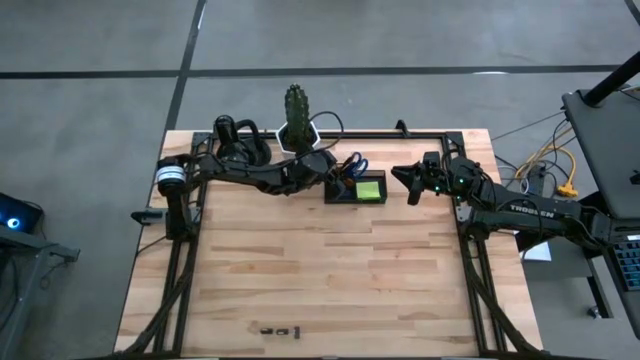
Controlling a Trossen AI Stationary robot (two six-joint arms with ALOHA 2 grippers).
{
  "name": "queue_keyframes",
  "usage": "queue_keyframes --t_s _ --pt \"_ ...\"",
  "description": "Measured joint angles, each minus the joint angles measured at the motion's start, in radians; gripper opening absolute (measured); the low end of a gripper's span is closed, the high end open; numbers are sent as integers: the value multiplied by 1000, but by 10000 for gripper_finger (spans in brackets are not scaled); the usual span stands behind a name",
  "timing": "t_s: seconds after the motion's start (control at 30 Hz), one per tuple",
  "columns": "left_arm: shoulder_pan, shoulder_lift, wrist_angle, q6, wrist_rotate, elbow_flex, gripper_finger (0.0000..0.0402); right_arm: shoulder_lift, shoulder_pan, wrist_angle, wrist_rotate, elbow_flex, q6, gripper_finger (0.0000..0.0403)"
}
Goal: Pick and place office supplies into organizer
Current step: Put the left binder clip into the bottom section of the desk organizer
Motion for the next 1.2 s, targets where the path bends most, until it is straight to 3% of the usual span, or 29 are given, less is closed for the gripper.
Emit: queue_keyframes --t_s 0.2,0.53,0.8,1.2 --pt "-1 -19 -3 -1 0 0 117 0 0 0 0 0 0 57" --pt "-32 -154 -1 -1 48 24 118 0 0 -1 0 0 0 57" --pt "-98 -300 -15 -7 239 20 118 1 1 -2 -2 0 1 57" --pt "-238 -422 -97 -323 469 21 118 4 1 -9 -3 0 3 57"
